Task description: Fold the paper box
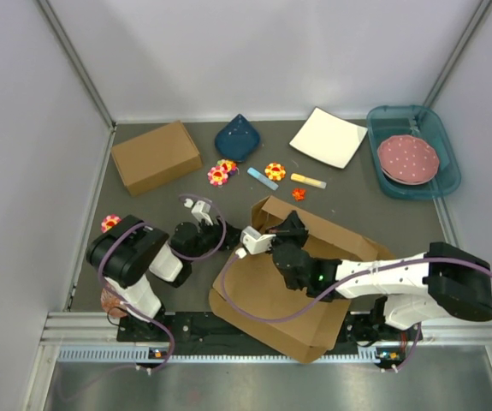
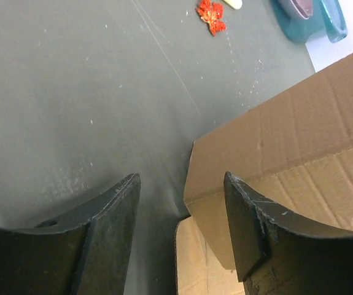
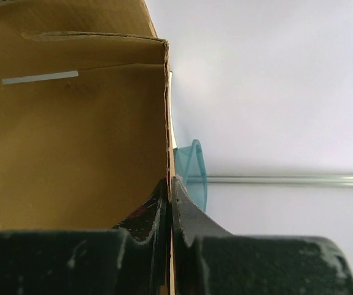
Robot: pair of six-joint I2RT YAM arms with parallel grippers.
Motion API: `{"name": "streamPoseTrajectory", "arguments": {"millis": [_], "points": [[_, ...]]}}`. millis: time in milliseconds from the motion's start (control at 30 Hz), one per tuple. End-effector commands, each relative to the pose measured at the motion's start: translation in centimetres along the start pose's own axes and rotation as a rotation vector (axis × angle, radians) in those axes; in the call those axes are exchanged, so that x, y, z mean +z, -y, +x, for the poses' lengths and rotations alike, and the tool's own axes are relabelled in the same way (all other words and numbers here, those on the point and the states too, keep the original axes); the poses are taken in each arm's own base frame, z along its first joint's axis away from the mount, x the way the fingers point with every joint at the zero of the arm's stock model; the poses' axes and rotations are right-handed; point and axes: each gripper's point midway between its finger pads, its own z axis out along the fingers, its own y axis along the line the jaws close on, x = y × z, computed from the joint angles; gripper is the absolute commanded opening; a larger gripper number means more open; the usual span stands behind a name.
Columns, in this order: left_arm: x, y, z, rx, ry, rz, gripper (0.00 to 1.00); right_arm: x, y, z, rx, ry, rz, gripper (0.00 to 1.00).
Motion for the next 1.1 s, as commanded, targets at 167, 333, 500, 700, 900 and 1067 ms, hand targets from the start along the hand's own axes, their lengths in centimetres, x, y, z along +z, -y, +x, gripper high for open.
{"name": "streamPoseTrajectory", "arguments": {"millis": [167, 333, 500, 700, 900, 1067], "points": [[-1.9, 7.4, -7.5, 0.204, 0.33, 0.264, 0.73, -0.9, -0.5, 0.1, -0.001, -0.009, 0.022, 0.0], [-1.9, 8.0, -8.1, 0.216, 0.348, 0.281, 0.94, -0.9, -0.4, -0.1, 0.003, -0.004, 0.021, 0.0], [-2.0, 8.6, -8.4, 0.222, 0.351, 0.302, 0.99, -1.1, -0.2, -0.1, 0.014, -0.002, 0.024, 0.0], [-2.3, 9.2, -7.7, 0.241, 0.339, 0.319, 0.99, -1.2, 0.1, -0.2, 0.038, 0.002, 0.019, 0.0], [-3.8, 9.9, -9.0, 0.26, 0.409, 0.317, 0.99, -1.5, 0.6, -0.1, 0.054, 0.003, 0.02, 0.0], [-4.1, 10.4, -8.8, 0.27, 0.399, 0.344, 0.99, -1.5, 0.8, -0.1, 0.063, 0.007, 0.02, 0.0]]}}
